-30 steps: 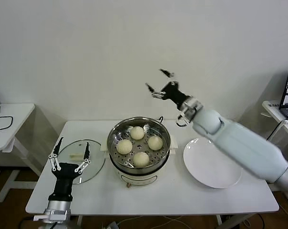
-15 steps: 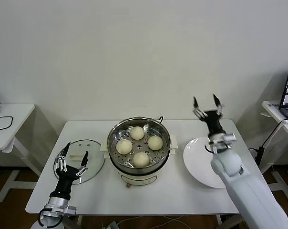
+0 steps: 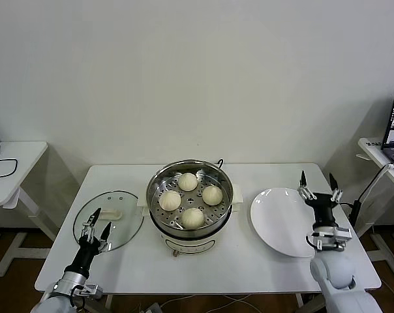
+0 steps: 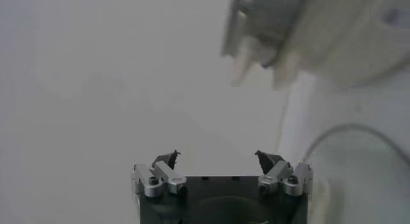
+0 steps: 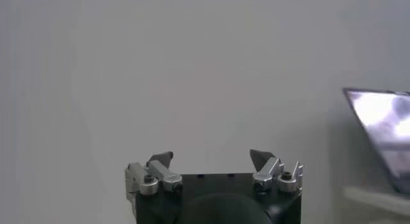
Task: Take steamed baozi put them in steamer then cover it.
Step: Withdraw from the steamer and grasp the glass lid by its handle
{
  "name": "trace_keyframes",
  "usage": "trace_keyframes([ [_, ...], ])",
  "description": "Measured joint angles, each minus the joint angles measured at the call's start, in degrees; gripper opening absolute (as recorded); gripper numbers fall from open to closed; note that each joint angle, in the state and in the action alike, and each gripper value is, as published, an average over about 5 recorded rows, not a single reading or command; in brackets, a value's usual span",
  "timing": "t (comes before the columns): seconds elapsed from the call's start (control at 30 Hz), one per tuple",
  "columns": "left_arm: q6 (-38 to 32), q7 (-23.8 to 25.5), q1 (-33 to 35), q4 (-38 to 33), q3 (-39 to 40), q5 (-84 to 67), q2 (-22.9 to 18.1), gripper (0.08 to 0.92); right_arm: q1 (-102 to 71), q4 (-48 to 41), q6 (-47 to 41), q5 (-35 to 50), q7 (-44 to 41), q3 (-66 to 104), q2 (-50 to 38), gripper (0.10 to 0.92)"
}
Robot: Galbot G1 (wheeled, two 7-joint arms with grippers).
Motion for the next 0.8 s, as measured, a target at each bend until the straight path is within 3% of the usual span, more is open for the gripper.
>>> trace_keyframes([
  [0.8, -0.48, -3.37, -11.43, 15.24, 1.03, 10.36, -0.81, 0.823, -3.96, -2.72, 0.54, -0.97, -1.97, 2.20, 2.53, 0.823],
])
